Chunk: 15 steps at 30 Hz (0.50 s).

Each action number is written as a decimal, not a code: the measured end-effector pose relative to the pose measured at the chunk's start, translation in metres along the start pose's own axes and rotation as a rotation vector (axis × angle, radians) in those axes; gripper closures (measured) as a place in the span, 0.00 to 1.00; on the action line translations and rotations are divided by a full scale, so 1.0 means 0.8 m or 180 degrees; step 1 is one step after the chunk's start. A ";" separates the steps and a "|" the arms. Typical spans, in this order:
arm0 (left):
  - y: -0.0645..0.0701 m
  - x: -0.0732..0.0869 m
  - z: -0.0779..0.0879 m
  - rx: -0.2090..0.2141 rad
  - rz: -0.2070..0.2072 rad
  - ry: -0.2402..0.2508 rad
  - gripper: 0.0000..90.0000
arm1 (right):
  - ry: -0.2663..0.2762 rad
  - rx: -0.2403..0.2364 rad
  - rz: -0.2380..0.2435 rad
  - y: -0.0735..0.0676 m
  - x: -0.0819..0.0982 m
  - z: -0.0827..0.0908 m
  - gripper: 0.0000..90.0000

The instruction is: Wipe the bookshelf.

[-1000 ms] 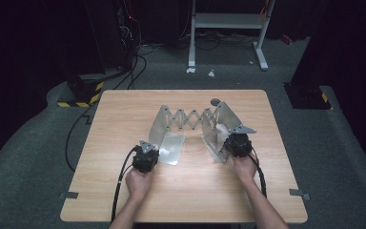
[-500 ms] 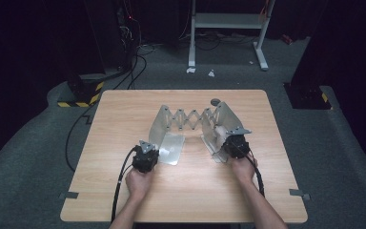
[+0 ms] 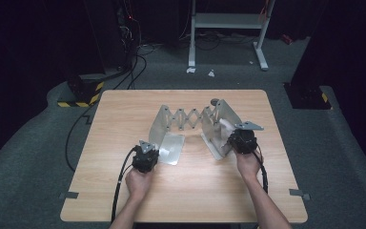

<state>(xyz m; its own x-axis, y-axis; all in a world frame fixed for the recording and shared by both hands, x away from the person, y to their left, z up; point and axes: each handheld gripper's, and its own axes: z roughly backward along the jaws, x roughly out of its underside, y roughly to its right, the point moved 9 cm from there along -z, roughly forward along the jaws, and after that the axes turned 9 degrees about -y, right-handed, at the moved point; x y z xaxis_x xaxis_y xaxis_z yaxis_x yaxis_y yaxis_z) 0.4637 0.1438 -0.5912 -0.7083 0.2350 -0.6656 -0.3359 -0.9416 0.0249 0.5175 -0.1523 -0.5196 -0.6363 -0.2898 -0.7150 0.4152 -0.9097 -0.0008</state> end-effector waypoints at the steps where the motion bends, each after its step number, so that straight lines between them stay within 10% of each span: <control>1: 0.000 0.000 0.000 0.0000 0.0001 0.0001 0.96 | 0.0040 0.0000 -0.0007 0.000 -0.003 0.005 0.95; 15: 0.000 0.000 0.000 -0.0001 -0.0001 -0.0001 0.96 | 0.0280 0.0055 0.0207 -0.014 -0.046 0.032 0.95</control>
<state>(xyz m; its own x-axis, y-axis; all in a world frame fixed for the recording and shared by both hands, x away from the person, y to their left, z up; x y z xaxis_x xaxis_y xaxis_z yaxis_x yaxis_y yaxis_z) 0.4636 0.1438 -0.5912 -0.7086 0.2354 -0.6652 -0.3358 -0.9416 0.0245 0.5198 -0.1394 -0.4750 -0.5485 -0.3219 -0.7717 0.4421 -0.8950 0.0591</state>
